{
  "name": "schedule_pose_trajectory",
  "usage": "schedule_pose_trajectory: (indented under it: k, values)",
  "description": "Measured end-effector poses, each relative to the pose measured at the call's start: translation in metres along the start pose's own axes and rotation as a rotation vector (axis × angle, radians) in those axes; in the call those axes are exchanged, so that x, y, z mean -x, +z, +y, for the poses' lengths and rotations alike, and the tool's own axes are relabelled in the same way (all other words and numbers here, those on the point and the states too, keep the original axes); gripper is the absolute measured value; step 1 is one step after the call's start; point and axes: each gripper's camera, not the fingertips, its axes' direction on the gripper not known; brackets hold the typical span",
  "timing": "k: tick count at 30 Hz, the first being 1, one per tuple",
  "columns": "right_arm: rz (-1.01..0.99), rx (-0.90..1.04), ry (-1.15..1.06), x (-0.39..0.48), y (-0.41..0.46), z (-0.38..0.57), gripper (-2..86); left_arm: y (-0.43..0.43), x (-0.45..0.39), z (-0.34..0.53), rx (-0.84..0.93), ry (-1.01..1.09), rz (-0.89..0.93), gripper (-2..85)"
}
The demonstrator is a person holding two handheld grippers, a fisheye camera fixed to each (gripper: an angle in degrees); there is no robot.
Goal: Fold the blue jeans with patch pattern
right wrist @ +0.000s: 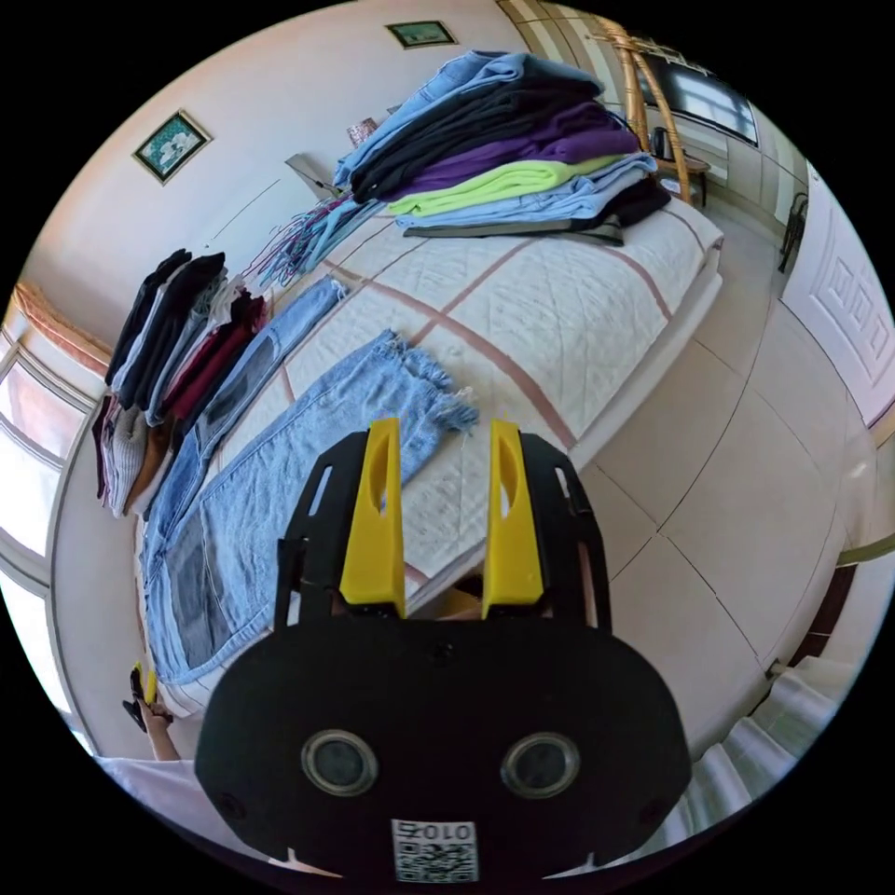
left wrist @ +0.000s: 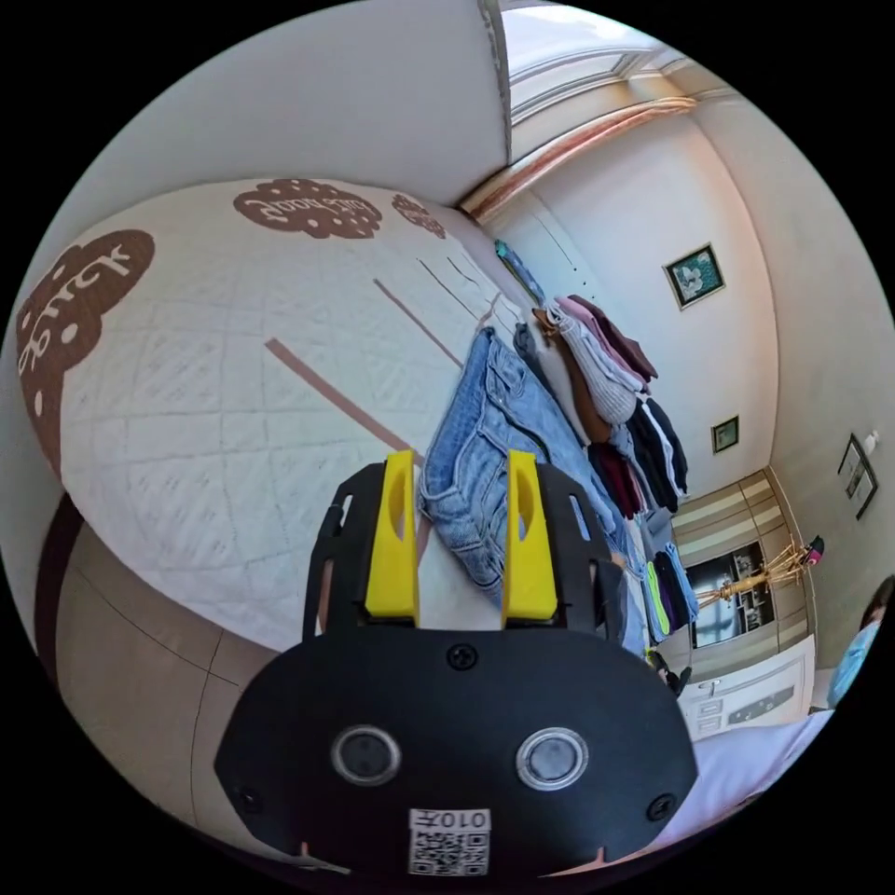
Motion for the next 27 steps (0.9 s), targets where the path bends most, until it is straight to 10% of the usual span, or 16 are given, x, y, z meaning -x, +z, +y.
schedule_pose_trajectory:
  k: [27]
  values:
    - [-0.355,-0.041,0.028,-0.072,0.0,0.012,5.5,-0.073,0.028,0.041,0.129,-0.043,0.111,11.6]
